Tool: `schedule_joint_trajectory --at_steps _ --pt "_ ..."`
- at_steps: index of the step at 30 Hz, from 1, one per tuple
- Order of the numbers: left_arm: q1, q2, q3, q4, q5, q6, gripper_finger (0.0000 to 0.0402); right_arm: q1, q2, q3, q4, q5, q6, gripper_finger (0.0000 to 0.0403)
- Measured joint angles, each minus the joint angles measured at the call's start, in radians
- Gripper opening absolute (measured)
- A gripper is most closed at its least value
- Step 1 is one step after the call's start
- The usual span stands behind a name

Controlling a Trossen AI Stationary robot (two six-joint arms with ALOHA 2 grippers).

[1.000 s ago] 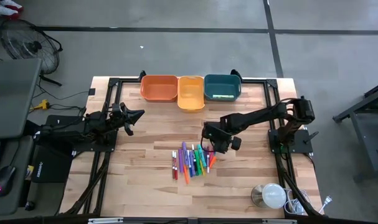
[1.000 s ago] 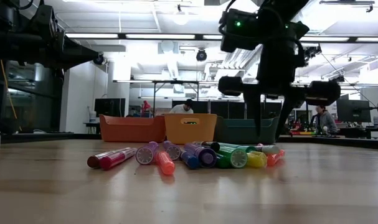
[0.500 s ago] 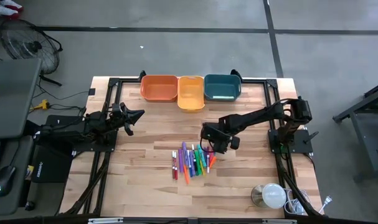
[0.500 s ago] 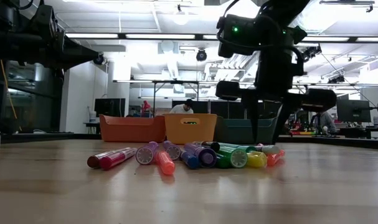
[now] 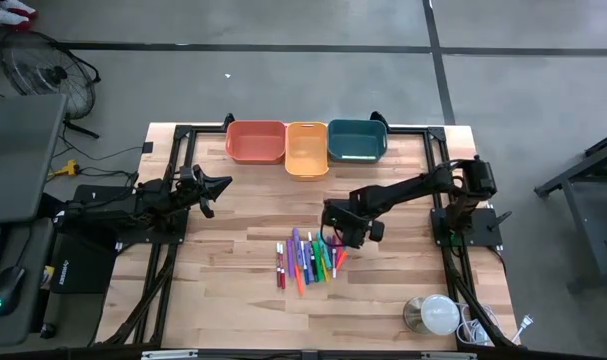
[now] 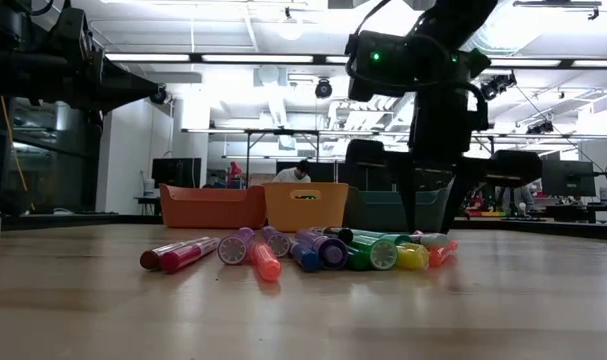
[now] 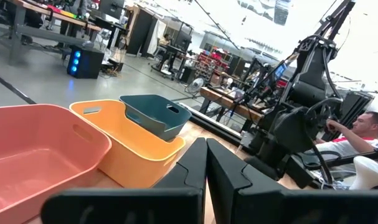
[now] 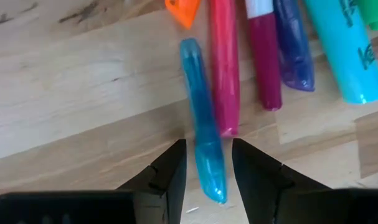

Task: Pick & Place Markers
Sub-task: Put the blue pen into the yellow bin

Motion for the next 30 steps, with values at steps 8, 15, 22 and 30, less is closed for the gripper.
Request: schedule_joint_trajectory --at_steps 8,15,22,30 --pt "0.0 0.0 0.0 0.0 0.0 0.0 0.0003 0.0 0.001 0.0 -0.004 -0.002 0.012 0.0115" --pt "0.0 0.0 0.0 0.0 0.0 0.0 0.0003 0.0 0.013 0.002 -0.016 -0.005 0.028 0.0077" --pt "0.0 0.0 0.0 0.0 0.0 0.0 0.0003 0.0 0.013 0.003 -0.018 -0.005 0.042 0.0031" --pt "0.0 0.0 0.0 0.0 0.0 0.0 0.0003 0.0 0.014 0.003 -0.018 0.029 0.235 0.0035"
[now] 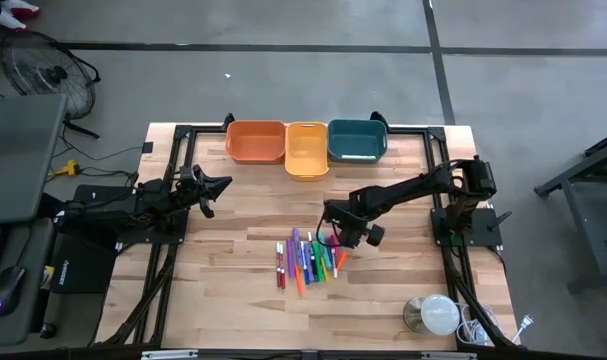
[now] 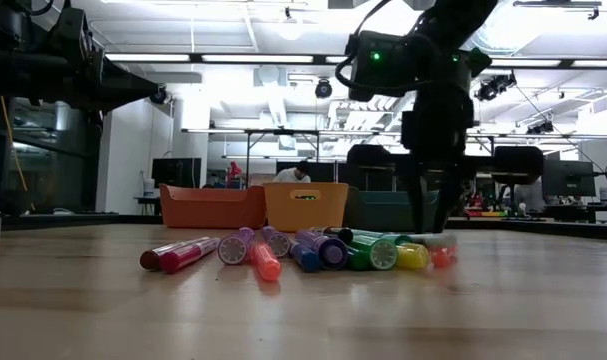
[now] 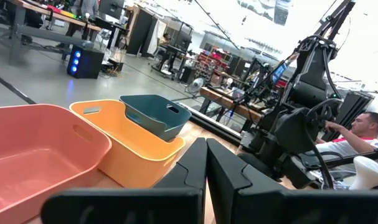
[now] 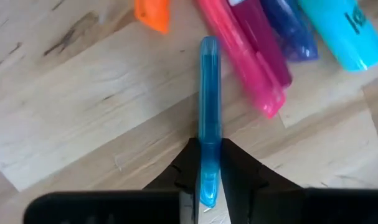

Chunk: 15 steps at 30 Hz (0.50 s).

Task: Pick & Place Markers
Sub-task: Put the blue pen into the yellow bin

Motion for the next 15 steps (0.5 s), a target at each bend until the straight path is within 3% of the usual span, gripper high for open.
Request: schedule_joint_trajectory --at_steps 15 --pt "0.0 0.0 0.0 0.0 0.0 0.0 0.0003 -0.003 -0.015 -0.003 0.007 0.025 0.242 0.0027"
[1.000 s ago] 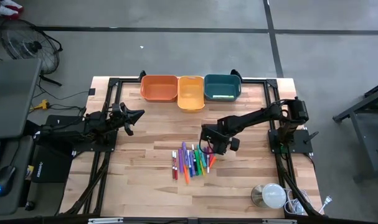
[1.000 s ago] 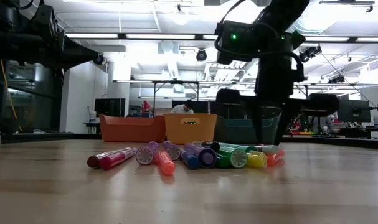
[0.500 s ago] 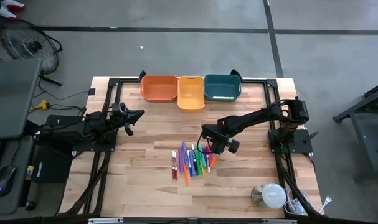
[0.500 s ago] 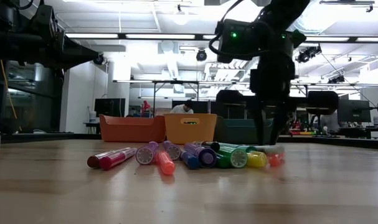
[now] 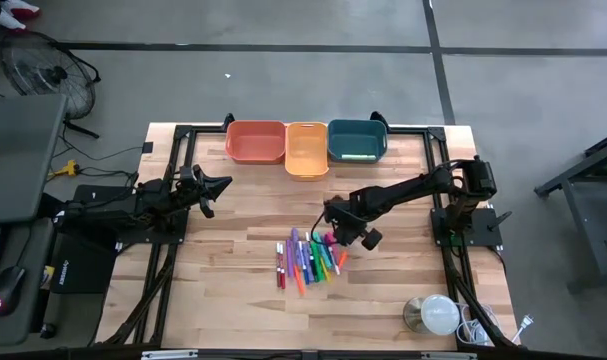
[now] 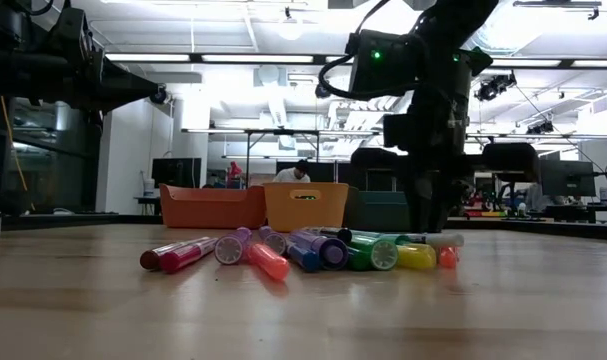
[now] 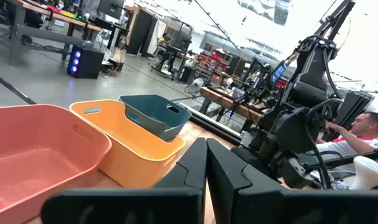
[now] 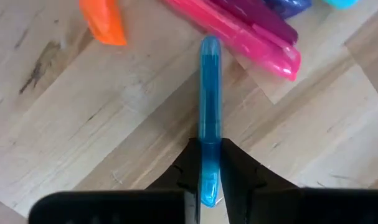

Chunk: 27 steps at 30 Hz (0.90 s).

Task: Pick & Place Markers
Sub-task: Put the blue pen into the yellow bin

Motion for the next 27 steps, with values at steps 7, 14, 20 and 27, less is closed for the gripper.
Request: schedule_joint_trajectory --at_steps 7,14,20,27 --pt "0.0 0.0 0.0 0.0 0.0 0.0 0.0003 -0.029 -0.049 -0.001 0.002 0.036 0.073 0.0026" --pt "0.0 0.0 0.0 0.0 0.0 0.0 0.0003 -0.089 -0.057 0.088 -0.039 0.098 0.085 0.0026" --pt "0.0 0.0 0.0 0.0 0.0 0.0 0.0003 -0.161 -0.058 0.196 -0.058 0.167 0.033 0.0026" --pt "0.0 0.0 0.0 0.0 0.0 0.0 0.0003 -0.234 -0.057 0.261 -0.057 0.238 -0.164 0.0026"
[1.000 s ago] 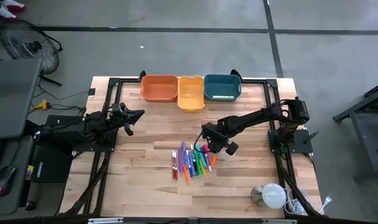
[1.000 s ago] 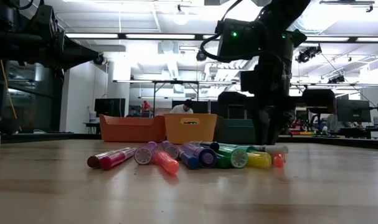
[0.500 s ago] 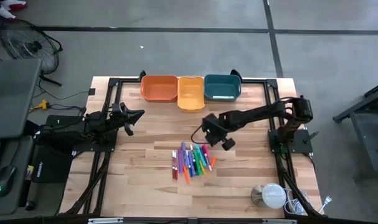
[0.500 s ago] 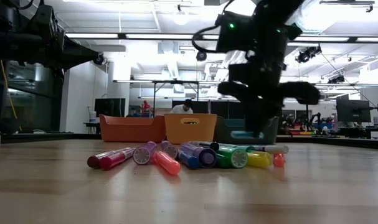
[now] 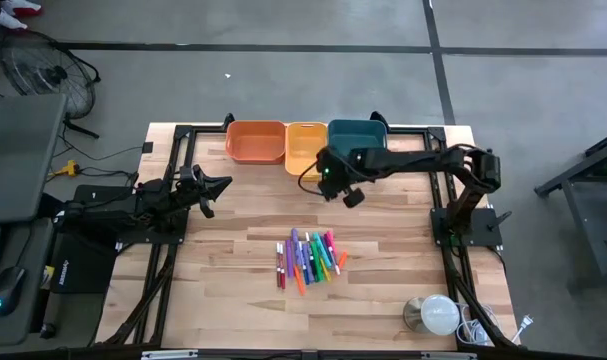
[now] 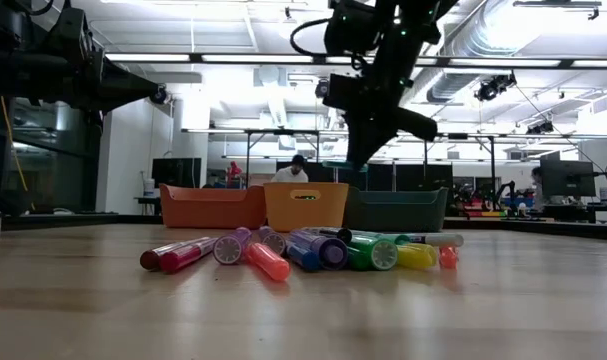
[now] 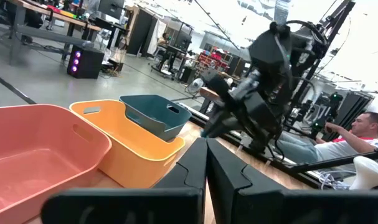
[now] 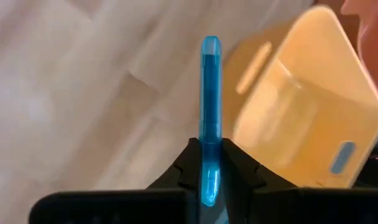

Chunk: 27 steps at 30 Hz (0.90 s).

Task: Pick & Place Markers
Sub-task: Put the blue pen into the yellow bin

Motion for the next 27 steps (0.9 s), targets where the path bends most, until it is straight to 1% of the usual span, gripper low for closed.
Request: schedule_joint_trajectory --at_steps 3,8,12,16,21,24,27 --pt "0.0 0.0 0.0 0.0 0.0 0.0 0.0003 -0.027 0.011 0.017 0.013 0.035 -0.112 0.0026" --pt "0.0 0.0 0.0 0.0 0.0 0.0 0.0003 -0.077 0.059 0.07 0.049 0.082 -0.244 0.0026" --pt "0.0 0.0 0.0 0.0 0.001 0.0 0.0003 -0.115 0.123 0.17 0.048 0.099 -0.35 0.0026" --pt "0.0 0.0 0.0 0.0 0.001 0.0 0.0003 -0.15 0.2 0.289 -0.007 0.143 -0.47 0.0026" --pt "0.0 0.0 0.0 0.0 0.001 0.0 0.0003 -0.185 0.289 0.4 -0.074 0.167 -0.605 0.0026" --pt "0.0 0.0 0.0 0.0 0.001 0.0 0.0003 -0.197 0.333 0.428 -0.078 0.181 -0.676 0.0026" --pt "0.0 0.0 0.0 0.0 0.0 0.0 0.0003 -0.202 0.354 0.436 -0.078 0.156 -0.746 0.0032"
